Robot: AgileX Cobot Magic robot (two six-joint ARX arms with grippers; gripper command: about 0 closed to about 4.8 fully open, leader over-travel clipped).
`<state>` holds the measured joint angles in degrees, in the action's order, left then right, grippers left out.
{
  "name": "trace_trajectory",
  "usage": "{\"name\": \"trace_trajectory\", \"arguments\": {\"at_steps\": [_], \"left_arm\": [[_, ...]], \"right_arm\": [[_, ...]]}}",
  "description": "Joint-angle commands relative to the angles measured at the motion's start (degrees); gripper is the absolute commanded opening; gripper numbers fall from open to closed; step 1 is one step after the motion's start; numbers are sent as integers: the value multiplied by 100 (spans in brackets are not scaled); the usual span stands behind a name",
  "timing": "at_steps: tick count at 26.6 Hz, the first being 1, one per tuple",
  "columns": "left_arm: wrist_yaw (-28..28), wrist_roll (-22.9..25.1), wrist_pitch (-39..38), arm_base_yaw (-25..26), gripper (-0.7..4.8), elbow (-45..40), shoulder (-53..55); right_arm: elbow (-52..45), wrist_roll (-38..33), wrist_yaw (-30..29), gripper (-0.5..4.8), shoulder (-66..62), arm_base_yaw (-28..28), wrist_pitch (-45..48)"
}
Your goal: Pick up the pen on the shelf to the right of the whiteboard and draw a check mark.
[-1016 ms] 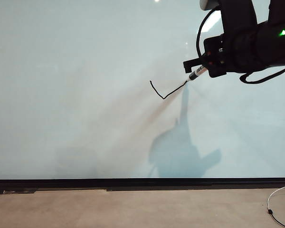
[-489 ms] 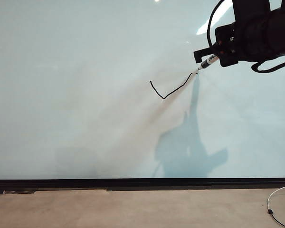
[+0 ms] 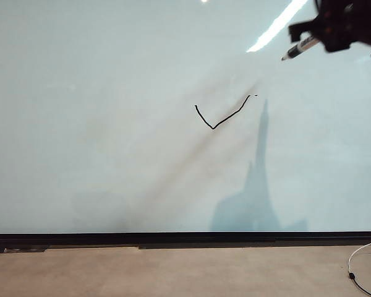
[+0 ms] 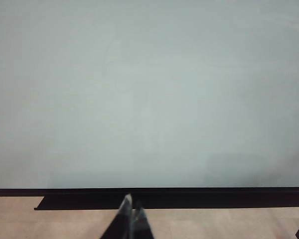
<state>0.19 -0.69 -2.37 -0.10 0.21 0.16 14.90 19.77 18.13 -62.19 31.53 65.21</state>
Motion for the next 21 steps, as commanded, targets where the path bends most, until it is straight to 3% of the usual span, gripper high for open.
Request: {"name": "trace_trajectory", "arguments": {"at_steps": [1,4,21], "left_arm": [[0,24,72,-2,-4,15,2],[2,24,72,0,-4,17,2],[2,24,72,-2,-4,17,2]], "right_arm": [[-7,-22,42,-6,527,-24,-949],[-94,-22,46,-6,1019,-26,-1412],[-1189,-197,590,-6,1659,-35,-1097]]}}
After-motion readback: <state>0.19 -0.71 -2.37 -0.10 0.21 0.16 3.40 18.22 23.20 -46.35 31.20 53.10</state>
